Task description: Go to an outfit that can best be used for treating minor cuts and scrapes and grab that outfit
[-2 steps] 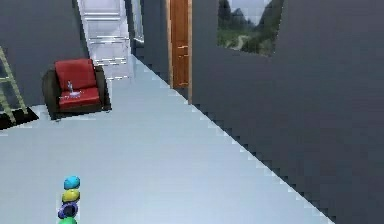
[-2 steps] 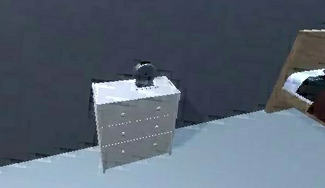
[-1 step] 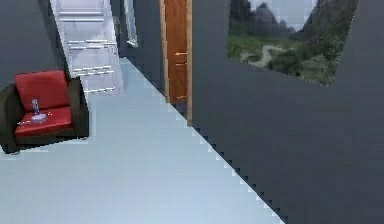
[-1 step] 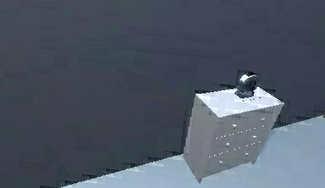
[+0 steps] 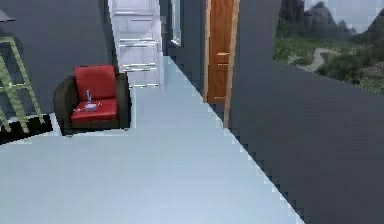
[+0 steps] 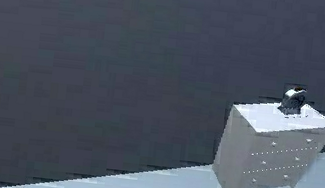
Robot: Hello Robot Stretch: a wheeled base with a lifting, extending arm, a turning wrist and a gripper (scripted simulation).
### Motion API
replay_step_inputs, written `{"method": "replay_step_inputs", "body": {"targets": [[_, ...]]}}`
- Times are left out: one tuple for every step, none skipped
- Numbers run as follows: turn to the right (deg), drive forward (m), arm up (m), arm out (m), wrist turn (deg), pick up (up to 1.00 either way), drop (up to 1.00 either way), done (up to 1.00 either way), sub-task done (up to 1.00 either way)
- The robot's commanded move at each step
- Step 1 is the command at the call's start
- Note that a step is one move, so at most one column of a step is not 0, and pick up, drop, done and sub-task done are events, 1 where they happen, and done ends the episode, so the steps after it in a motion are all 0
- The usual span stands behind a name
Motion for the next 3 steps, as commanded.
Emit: {"method": "replay_step_inputs", "body": {"targets": [[0.0,1.0,0.0,0.0,0.0,0.0,0.0,0.0,0.0],[-3.0,0.0,0.0,0.0,0.0,0.0,0.0,0.0,0.0],[0.0,1.0,0.0,0.0,0.0,0.0,0.0,0.0,0.0]]}}
